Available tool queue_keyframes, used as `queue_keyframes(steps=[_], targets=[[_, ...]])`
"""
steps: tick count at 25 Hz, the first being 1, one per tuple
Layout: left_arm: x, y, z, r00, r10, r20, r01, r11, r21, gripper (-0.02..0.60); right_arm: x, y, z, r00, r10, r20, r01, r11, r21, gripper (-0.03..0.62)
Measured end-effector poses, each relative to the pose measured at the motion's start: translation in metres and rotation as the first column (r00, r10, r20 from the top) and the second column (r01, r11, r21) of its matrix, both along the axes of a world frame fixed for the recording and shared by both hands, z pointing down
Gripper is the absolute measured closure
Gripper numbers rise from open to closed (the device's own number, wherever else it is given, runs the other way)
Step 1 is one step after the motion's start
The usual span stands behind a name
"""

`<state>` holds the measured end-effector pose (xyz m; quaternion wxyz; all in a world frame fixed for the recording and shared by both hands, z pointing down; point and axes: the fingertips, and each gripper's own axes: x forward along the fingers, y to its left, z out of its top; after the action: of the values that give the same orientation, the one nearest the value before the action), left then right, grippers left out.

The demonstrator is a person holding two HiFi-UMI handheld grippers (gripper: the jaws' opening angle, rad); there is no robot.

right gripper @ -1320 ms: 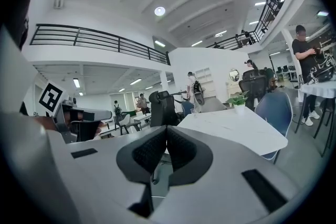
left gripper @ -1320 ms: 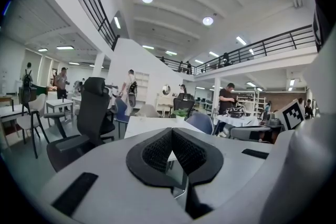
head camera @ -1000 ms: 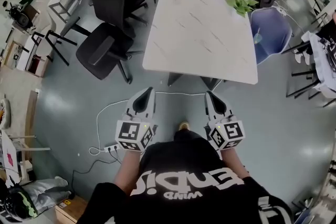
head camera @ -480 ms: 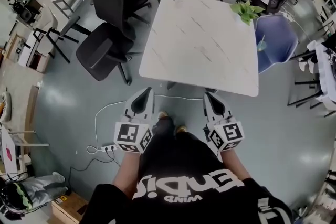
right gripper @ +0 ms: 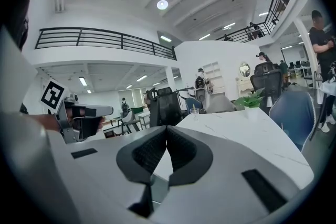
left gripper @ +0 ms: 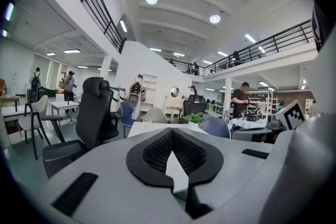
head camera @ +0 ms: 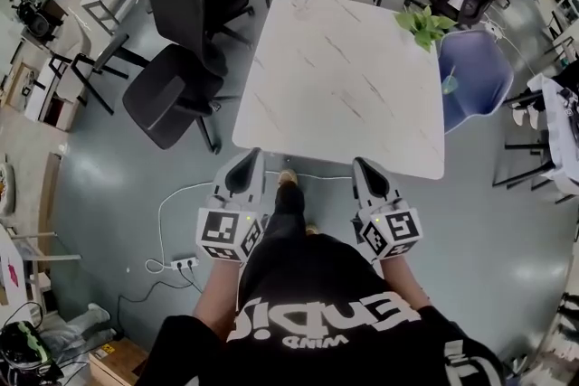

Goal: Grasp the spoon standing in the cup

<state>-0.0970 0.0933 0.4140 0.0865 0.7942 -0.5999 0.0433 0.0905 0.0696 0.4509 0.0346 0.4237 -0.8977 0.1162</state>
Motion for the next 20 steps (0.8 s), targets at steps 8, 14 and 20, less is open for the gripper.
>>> queue_keyframes(steps=[8,14,20], targets=[[-0.007,-0.056,0.003,1.0,0.022,-0.005,-0.022,1.0,-0.009,0.568,-0.007,-0.05,0.003,1.0,0.018,-0.005,-0.018,1.0,-0.005,0.582],[-0.019,-0.099,0.0,1.0,0.021,0.001,-0.021,1.0,-0.016,0.568,-0.021,-0.089,-0.002,1.0,0.011,-0.001,-0.011,1.0,-0.006,0.582],[-0.029,-0.141,-0.001,1.0,0.031,-0.004,-0.031,0.999,-0.017,0.568,-0.035,-0.126,-0.003,1.0,0.001,-0.005,-0.002,1.0,-0.015,0.582]])
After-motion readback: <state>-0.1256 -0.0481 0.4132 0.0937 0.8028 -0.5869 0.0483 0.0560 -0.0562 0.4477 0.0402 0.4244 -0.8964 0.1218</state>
